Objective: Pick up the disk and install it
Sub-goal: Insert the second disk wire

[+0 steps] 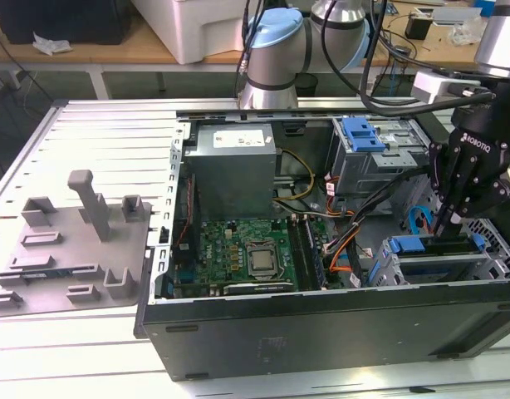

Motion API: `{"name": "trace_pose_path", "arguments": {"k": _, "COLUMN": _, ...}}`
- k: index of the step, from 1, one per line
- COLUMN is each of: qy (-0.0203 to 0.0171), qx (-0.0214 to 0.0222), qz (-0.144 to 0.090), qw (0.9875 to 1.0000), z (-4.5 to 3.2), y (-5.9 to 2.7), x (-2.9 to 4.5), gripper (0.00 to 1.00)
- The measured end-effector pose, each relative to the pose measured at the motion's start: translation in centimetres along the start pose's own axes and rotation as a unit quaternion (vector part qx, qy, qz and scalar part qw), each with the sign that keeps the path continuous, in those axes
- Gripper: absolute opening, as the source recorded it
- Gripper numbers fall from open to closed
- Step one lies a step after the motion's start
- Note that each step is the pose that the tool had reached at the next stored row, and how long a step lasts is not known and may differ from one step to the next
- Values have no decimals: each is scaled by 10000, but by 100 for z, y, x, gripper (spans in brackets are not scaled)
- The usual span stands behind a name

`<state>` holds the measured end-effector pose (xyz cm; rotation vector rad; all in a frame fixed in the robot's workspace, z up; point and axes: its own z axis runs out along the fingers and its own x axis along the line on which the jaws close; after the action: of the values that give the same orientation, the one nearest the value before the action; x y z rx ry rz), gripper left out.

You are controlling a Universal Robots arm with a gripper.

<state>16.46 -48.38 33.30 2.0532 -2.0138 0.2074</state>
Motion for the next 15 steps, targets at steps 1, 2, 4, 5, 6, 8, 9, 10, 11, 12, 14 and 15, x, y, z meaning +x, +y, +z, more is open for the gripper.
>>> {"name": "trace_pose_path", "arguments": {"k": 1, "qy": 0, "qx": 0, "qz": 0, "qw": 10000, "z": 2, "y": 0, "x": 0, "gripper": 16}}
{"name": "trace_pose_path", "arguments": {"k": 2, "qy": 0, "qx": 0, "qz": -1, "qw": 10000, "z": 4, "y": 0, "x": 0, "gripper": 16}}
{"name": "trace_pose_path", "arguments": {"k": 4, "qy": 1, "qx": 0, "qz": -1, "qw": 10000, "z": 7, "y": -1, "x": 0, "gripper": 16}}
{"name": "trace_pose_path", "arguments": {"k": 5, "qy": 0, "qx": 0, "qz": -1, "qw": 10000, "z": 9, "y": -1, "x": 1, "gripper": 16}}
{"name": "trace_pose_path", "arguments": {"k": 6, "qy": 0, "qx": 0, "qz": -1, "qw": 10000, "z": 9, "y": -1, "x": 1, "gripper": 16}}
{"name": "trace_pose_path", "arguments": {"k": 8, "qy": 0, "qx": 0, "qz": -1, "qw": 10000, "z": 9, "y": -1, "x": 1, "gripper": 16}}
{"name": "trace_pose_path", "arguments": {"k": 9, "qy": 0, "qx": 0, "qz": -1, "qw": 10000, "z": 9, "y": -1, "x": 1, "gripper": 16}}
{"name": "trace_pose_path", "arguments": {"k": 10, "qy": 0, "qx": 0, "qz": -1, "qw": 10000, "z": 9, "y": -1, "x": 1, "gripper": 16}}
{"name": "trace_pose_path", "arguments": {"k": 11, "qy": 0, "qx": 0, "qz": -1, "qw": 10000, "z": 9, "y": -1, "x": 1, "gripper": 16}}
{"name": "trace_pose_path", "arguments": {"k": 12, "qy": 0, "qx": 0, "qz": -1, "qw": 10000, "z": 9, "y": -1, "x": 1, "gripper": 16}}
{"name": "trace_pose_path", "arguments": {"k": 14, "qy": 1, "qx": 0, "qz": -1, "qw": 10000, "z": 9, "y": 0, "x": 1, "gripper": 16}}
{"name": "trace_pose_path", "arguments": {"k": 15, "qy": 0, "qx": 0, "qz": -1, "qw": 10000, "z": 9, "y": 0, "x": 1, "gripper": 16}}
